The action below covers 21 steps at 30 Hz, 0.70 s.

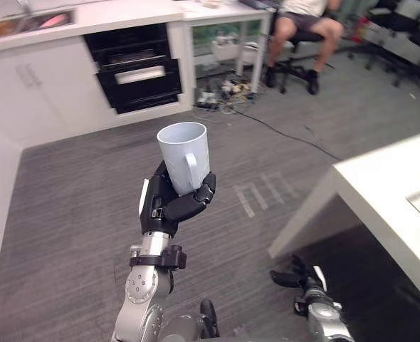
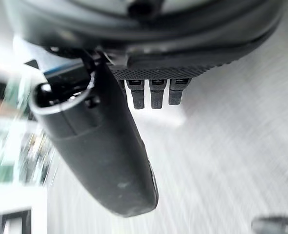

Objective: Walk over to the sink, pick up the cup, carry it to the dishwasher, place the cup inside the dishwasher, then close the dishwasher door

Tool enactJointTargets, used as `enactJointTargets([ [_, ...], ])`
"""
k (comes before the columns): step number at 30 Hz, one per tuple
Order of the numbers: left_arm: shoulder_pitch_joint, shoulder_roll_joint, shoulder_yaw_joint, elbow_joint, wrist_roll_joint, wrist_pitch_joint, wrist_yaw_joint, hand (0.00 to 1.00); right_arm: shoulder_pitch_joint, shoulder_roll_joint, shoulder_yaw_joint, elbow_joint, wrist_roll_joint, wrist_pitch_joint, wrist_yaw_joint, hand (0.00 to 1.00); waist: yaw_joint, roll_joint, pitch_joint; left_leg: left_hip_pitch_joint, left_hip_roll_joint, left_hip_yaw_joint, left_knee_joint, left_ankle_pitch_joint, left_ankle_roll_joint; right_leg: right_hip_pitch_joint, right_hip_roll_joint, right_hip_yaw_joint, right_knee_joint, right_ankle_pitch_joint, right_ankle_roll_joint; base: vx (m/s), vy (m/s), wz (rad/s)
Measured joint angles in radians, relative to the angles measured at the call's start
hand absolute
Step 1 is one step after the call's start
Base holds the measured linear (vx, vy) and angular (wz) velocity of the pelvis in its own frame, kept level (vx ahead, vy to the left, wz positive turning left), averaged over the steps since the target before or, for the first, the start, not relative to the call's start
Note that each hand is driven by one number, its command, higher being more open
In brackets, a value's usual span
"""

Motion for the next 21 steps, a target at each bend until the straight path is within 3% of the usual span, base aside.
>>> enactJointTargets([
  [1, -0.007, 0.004, 0.004, -0.004, 0.0, -0.002, -0.003, 0.3, 0.001, 0.018, 0.004, -0.006, 0.0, -0.003, 0.002, 0.9, -0.007, -0.031, 0.007, -0.012, -0.017, 0.001, 0.082, -0.035, 0.004, -0.051, 0.008, 0.069, -0.027, -0.02, 0.005, 0.29, 0.02, 1.26],
  [2, -0.022, 0.0, 0.0, -0.004, 0.0, -0.021, -0.004, 0.3, 0.018, 0.018, 0.014, -0.037, 0.0, -0.009, 0.011, 0.9, -0.003, -0.022, 0.017, -0.025, 0.014, -0.074, 0.236, -0.128, -0.021, -0.098, 0.056, 0.165, -0.051, -0.045, 0.026, 0.32, -0.034, 1.47],
  [3, -0.052, 0.001, -0.013, 0.029, 0.0, -0.02, -0.004, 0.3, 0.032, 0.024, 0.014, -0.044, 0.0, -0.007, 0.014, 0.9, -0.007, -0.04, 0.033, -0.02, -0.023, -0.129, 0.29, -0.152, -0.017, -0.126, 0.099, 0.33, -0.092, -0.053, 0.039, 0.33, -0.08, 1.31],
  [5, -0.047, 0.002, -0.041, 0.039, 0.0, -0.012, -0.005, 0.3, 0.082, 0.027, 0.015, -0.072, 0.0, 0.012, 0.014, 0.9, -0.014, -0.037, 0.032, -0.021, -0.037, -0.208, 0.311, -0.167, -0.029, -0.181, 0.177, 0.465, -0.119, -0.049, 0.047, 0.2, -0.071, 1.41],
  [7, -0.033, 0.0, -0.063, 0.024, 0.0, -0.012, -0.006, 0.3, 0.165, 0.036, 0.013, -0.158, 0.0, 0.022, 0.011, 0.9, -0.012, -0.056, 0.022, -0.016, -0.063, -0.286, 0.318, -0.185, -0.035, -0.197, 0.166, 0.448, -0.168, -0.03, 0.067, 0.25, -0.121, 1.43],
  [8, -0.027, 0.0, -0.062, 0.005, -0.001, -0.012, -0.005, 0.3, 0.2, 0.04, 0.013, -0.209, 0.0, 0.024, 0.012, 0.9, 0.013, -0.073, 0.015, -0.017, -0.074, -0.309, 0.338, -0.205, -0.048, -0.195, 0.143, 0.4, -0.196, 0.008, 0.062, 0.32, -0.169, 1.12],
  [9, -0.027, 0.0, -0.061, -0.005, -0.001, -0.012, -0.005, 0.3, 0.212, 0.041, 0.013, -0.231, 0.0, 0.024, 0.013, 0.9, 0.016, -0.076, 0.011, -0.023, -0.076, -0.323, 0.359, -0.214, -0.062, -0.183, 0.136, 0.377, -0.201, 0.041, 0.064, 0.34, -0.19, 0.96],
  [10, -0.028, -0.004, -0.064, -0.025, -0.002, -0.012, -0.006, 0.3, 0.223, 0.04, 0.01, -0.269, 0.0, 0.024, 0.014, 0.9, 0.018, -0.076, 0.007, -0.036, -0.069, -0.343, 0.393, -0.219, -0.083, -0.157, 0.131, 0.321, -0.216, 0.062, 0.087, 0.32, -0.185, 1.0],
  [11, -0.026, -0.009, -0.067, -0.043, -0.012, -0.012, -0.007, 0.3, 0.224, 0.038, 0.009, -0.298, 0.0, 0.024, 0.013, 0.9, 0.021, -0.08, 0.003, -0.035, -0.048, -0.32, 0.387, -0.216, -0.12, -0.128, 0.133, 0.285, -0.251, 0.066, 0.081, 0.3, -0.177, 0.95],
  [13, -0.025, -0.019, -0.068, -0.057, -0.022, -0.012, -0.014, 0.3, 0.222, 0.028, 0.008, -0.341, 0.0, 0.021, 0.013, 0.9, 0.025, -0.081, -0.008, -0.009, -0.018, -0.263, 0.347, -0.21, -0.13, -0.079, 0.137, 0.242, -0.305, 0.074, 0.07, 0.21, -0.116, 0.56],
  [14, -0.04, 0.013, -0.127, 0.031, -0.023, -0.014, -0.047, 0.3, 0.146, 0.005, 0.069, -0.154, -0.009, 0.01, 0.031, 0.9, 0.001, -0.08, -0.064, 0.033, 0.155, -0.164, 0.178, -0.137, -0.162, -0.034, 0.251, 0.351, -0.611, 0.311, 0.007, 0.1, -0.048, 0.25],
  [21, -0.04, 0.013, -0.124, 0.032, -0.022, -0.014, -0.045, 0.3, 0.148, 0.005, 0.069, -0.153, -0.009, 0.01, 0.03, 0.9, -0.001, -0.081, -0.065, 0.044, 0.155, -0.137, 0.157, -0.134, -0.16, -0.028, 0.249, 0.372, -0.648, 0.33, 0.009, 0.0, 0.002, -0.09],
])
